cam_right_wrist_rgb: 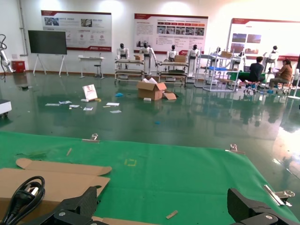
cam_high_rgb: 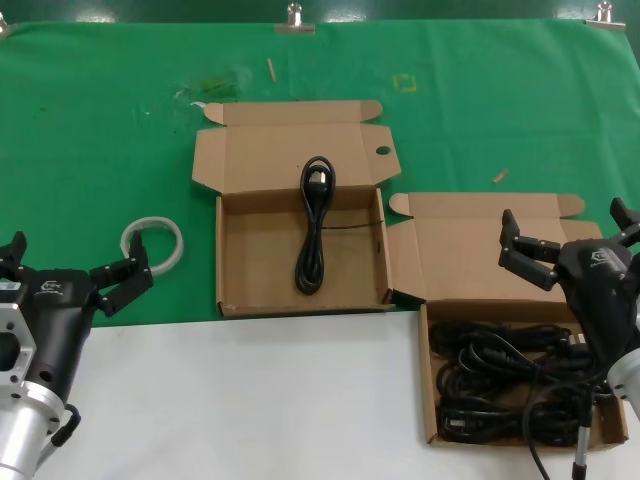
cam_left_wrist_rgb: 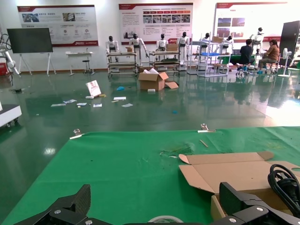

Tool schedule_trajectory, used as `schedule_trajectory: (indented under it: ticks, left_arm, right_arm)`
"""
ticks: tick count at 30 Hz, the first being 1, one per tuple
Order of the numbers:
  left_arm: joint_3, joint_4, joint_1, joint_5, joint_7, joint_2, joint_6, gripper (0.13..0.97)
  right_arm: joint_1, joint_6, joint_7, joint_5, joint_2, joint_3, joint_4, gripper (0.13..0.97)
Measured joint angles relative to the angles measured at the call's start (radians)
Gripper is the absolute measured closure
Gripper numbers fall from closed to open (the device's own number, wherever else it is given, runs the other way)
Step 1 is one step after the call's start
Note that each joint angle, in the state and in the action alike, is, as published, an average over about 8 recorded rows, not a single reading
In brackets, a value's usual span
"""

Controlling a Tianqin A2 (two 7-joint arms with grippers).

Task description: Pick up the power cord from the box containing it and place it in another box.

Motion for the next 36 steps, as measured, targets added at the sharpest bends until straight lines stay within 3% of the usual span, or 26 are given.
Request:
schedule_trajectory:
  ticks: [36]
  left_arm:
    - [0.000, 0.000, 0.000, 0.000, 0.000, 0.000, 0.000, 0.132]
  right_arm:
    - [0.000, 0.000, 0.000, 0.000, 0.000, 0.000, 0.000, 0.129]
